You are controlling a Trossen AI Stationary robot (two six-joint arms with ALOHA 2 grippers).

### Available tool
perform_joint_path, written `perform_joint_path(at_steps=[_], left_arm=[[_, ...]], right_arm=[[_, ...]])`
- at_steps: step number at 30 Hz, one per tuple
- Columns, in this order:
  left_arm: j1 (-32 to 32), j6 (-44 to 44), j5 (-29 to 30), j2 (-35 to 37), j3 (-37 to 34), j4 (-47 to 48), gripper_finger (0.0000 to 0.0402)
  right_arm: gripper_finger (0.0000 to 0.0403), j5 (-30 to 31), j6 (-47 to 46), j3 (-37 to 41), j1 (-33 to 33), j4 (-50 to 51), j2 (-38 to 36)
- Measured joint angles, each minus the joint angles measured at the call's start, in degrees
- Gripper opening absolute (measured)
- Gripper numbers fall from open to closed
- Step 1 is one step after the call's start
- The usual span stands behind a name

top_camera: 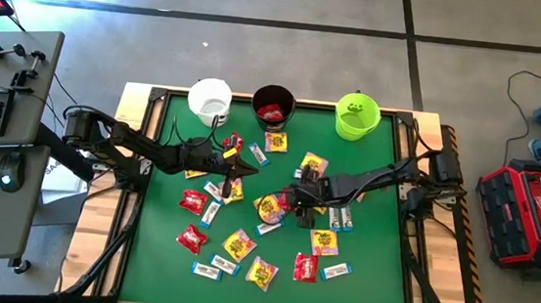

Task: Sort candy by brand, put in halloween buckets
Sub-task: Put the red candy into the black bucket

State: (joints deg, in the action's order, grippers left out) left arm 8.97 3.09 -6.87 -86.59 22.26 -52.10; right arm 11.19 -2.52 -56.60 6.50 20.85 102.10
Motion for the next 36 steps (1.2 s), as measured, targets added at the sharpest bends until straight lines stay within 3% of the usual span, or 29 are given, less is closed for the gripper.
perform_joint_path(at_steps=[7, 21, 26, 32, 36], left_arm=[[0.04, 0.02, 0.19, 0.00, 0.00, 0.00, 0.0007], [0.04, 0.09, 0.55, 0.00, 0.00, 0.00, 0.0007], [0.11, 0.04, 1.44, 0.00, 0.00, 0.28, 0.0007], [0.11, 0.15, 1.74, 0.00, 0.00, 0.29, 0.0007], [0.11, 0.10, 2.32, 0.00, 0.00, 0.62, 0.0007]], right_arm=[[0.0241, 0.51, 0.67, 2.78, 1.03, -6.95, 0.00], [0.0240, -0.70, -6.43, 0.59, -1.74, -4.27, -1.23], [0.0240, -2.72, 1.83, 0.40, -0.36, -4.25, -2.51], [0.0236, 1.84, 8.67, 0.40, 3.70, -8.16, -0.84], [0.0208, 3.17, 10.44, 0.40, 3.60, -10.06, 0.44]])
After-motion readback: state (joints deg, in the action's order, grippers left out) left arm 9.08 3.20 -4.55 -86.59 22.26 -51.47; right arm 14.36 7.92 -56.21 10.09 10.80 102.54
